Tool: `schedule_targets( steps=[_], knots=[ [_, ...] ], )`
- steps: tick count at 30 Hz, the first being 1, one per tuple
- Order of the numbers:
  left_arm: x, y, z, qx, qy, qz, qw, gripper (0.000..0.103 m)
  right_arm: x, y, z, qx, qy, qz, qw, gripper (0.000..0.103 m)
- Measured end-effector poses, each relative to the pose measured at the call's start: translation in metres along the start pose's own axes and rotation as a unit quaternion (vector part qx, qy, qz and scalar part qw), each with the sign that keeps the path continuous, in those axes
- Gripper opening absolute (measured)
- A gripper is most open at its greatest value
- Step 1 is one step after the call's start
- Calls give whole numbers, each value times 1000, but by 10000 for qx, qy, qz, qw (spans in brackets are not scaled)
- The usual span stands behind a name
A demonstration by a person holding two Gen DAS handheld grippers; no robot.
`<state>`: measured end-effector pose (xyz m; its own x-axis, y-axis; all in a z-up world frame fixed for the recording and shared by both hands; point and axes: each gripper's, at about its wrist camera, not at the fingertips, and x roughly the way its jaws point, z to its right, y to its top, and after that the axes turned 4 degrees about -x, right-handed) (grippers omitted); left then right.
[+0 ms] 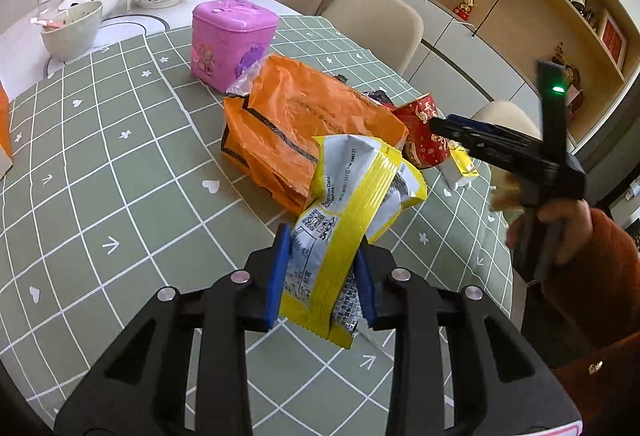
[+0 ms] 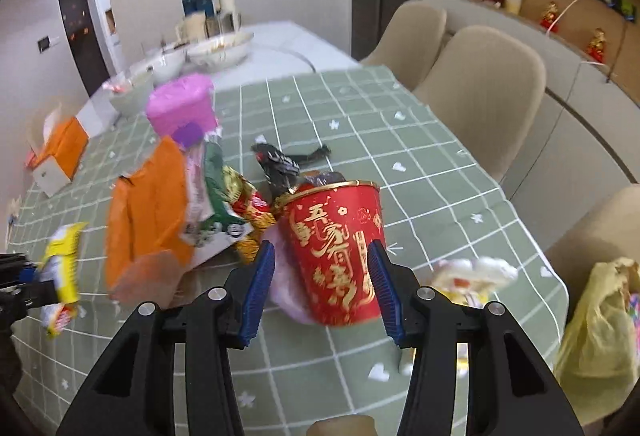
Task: Collect trash
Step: 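Grasp the yellow-white snack bag with the left tool while the right tool grasps the red paper cup, then carry the snack bag with the left tool and the red cup with the right tool to the trash bag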
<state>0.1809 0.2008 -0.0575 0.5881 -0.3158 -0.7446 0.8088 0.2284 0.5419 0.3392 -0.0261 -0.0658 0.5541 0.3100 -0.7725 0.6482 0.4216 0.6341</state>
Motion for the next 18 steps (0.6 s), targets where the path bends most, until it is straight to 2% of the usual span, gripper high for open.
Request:
schedule_targets(
  steps=[3, 6, 9, 13, 16, 18],
  knots=[
    [-1, 1, 0, -68, 16, 26, 10000, 29, 15, 2, 0, -174, -387, -81, 9991, 52],
    [5, 2, 3, -95, 59, -41, 9999, 29, 28, 2, 5, -140, -578, -240, 9979, 55],
    [7, 2, 8, -84, 55, -84, 9999, 29, 26, -1, 12, 110, -388, -284, 9988, 52],
    [3, 2, 16, -25, 111, -31, 9999, 29, -8, -8, 17, 707, -16, 14, 9975, 49],
    [0, 6, 21, -46, 187, 8, 9998, 29, -39, -17, 14, 824, 136, 226, 9962, 49],
    [-5, 7, 29, -26, 231, 79, 9997, 29, -61, -26, 9, 719, 91, 333, 9968, 49]
  ],
)
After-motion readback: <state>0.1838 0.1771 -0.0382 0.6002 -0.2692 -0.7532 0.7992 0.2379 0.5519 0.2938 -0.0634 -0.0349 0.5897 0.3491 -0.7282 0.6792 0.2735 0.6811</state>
